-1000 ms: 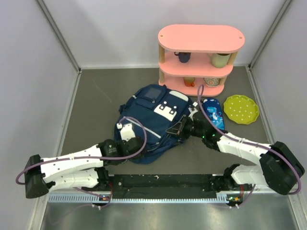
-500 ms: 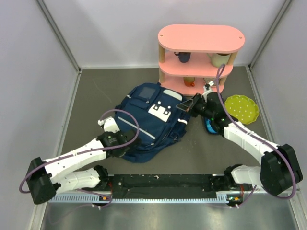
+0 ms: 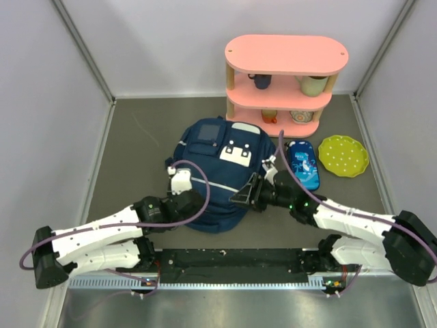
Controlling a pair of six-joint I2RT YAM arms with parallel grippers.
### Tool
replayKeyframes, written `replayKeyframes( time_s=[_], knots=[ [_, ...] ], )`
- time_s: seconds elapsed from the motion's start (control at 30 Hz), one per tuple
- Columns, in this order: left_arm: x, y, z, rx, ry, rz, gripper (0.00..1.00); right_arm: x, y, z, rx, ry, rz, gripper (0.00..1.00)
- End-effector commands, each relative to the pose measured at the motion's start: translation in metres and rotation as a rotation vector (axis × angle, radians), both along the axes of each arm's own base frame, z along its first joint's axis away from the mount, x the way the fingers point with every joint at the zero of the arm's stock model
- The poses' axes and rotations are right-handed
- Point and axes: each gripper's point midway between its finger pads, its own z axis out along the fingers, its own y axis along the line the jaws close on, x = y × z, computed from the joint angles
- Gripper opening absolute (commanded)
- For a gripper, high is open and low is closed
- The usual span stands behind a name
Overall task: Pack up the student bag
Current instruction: Unzip the student bag at the center of the board.
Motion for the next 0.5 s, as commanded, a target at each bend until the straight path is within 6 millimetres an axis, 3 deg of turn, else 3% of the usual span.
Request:
replayKeyframes(
  time_s=[0.0, 0.2, 0.27, 0.37, 0.47],
  knots=[
    [-0.003, -0.072, 0.042, -0.192, -0.075, -0.167, 0.00, -0.012, -0.002, 0.005, 0.065, 0.027, -0.097, 0.54],
    [-0.010, -0.104, 0.040, -0.194, -0.074, -0.235, 0.00, -0.019, -0.018, -0.007, 0.017, 0.060, -0.163, 0.54],
    [-0.010, -0.113, 0.049, -0.212, -0.088, -0.245, 0.00, -0.021, -0.019, -0.006, -0.006, 0.058, -0.175, 0.55],
    [-0.010, -0.121, 0.056, -0.231, -0.104, -0.251, 0.00, -0.031, -0.016, -0.018, -0.033, 0.100, -0.168, 0.55],
    [-0.009, -0.125, 0.062, -0.239, -0.119, -0.263, 0.00, -0.039, -0.004, -0.013, 0.010, 0.099, -0.141, 0.55]
  ],
)
